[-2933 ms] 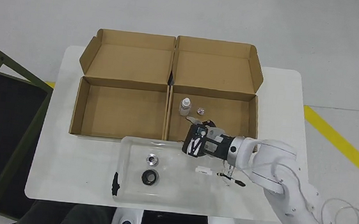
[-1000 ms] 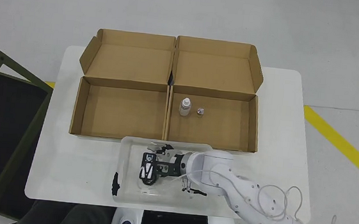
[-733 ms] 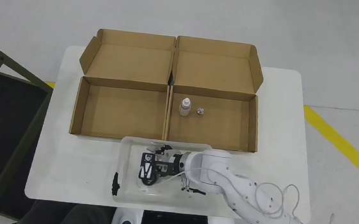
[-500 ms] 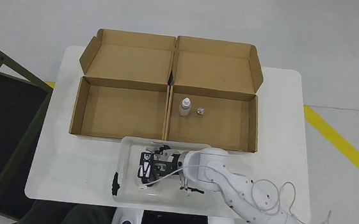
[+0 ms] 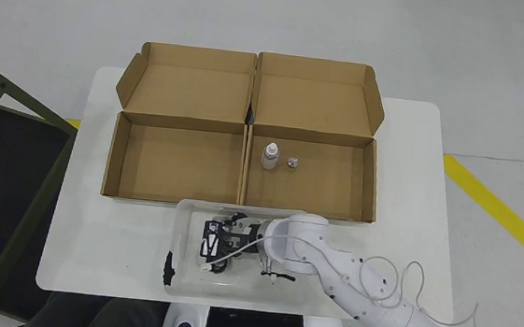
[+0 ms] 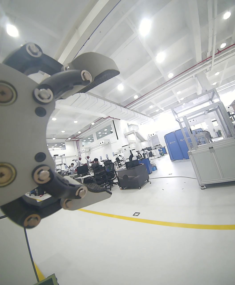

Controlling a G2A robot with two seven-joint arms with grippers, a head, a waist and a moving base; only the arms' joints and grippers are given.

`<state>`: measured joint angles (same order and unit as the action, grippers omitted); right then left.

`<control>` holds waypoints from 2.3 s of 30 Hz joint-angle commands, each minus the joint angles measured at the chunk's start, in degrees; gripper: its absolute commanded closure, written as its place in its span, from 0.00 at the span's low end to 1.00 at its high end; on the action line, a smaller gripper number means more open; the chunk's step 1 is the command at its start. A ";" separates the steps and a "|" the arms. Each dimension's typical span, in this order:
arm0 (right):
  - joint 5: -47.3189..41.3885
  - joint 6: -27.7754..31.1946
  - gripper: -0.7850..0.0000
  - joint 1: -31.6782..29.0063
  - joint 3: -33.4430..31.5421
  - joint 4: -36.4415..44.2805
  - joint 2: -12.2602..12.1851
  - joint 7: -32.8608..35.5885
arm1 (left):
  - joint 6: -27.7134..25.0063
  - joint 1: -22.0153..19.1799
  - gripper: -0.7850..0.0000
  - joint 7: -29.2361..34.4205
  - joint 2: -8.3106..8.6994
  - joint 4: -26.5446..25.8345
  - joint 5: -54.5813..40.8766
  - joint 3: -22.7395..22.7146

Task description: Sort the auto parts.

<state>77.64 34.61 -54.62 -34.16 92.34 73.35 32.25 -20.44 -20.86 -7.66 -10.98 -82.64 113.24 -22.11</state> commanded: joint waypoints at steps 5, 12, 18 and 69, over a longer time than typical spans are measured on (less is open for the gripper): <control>-0.18 0.15 1.00 -0.21 -0.10 0.19 0.26 -0.38 | 0.00 0.00 0.00 0.00 0.00 0.00 0.00 0.00; -0.33 0.49 1.00 -1.18 -1.88 3.86 -0.07 -0.80 | 0.00 0.00 0.00 0.00 0.00 0.00 0.00 0.00; -0.92 1.15 1.00 -2.66 -3.59 7.96 -0.54 -1.29 | 0.00 0.00 0.00 0.00 0.00 0.00 0.00 0.00; -12.41 -1.24 1.00 -1.67 -16.88 9.81 -0.99 -14.33 | 0.00 0.00 0.00 0.00 0.00 0.00 0.00 0.00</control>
<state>65.30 33.62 -56.61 -51.27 102.53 72.25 18.06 -20.44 -20.86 -7.66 -10.98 -82.64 113.24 -22.11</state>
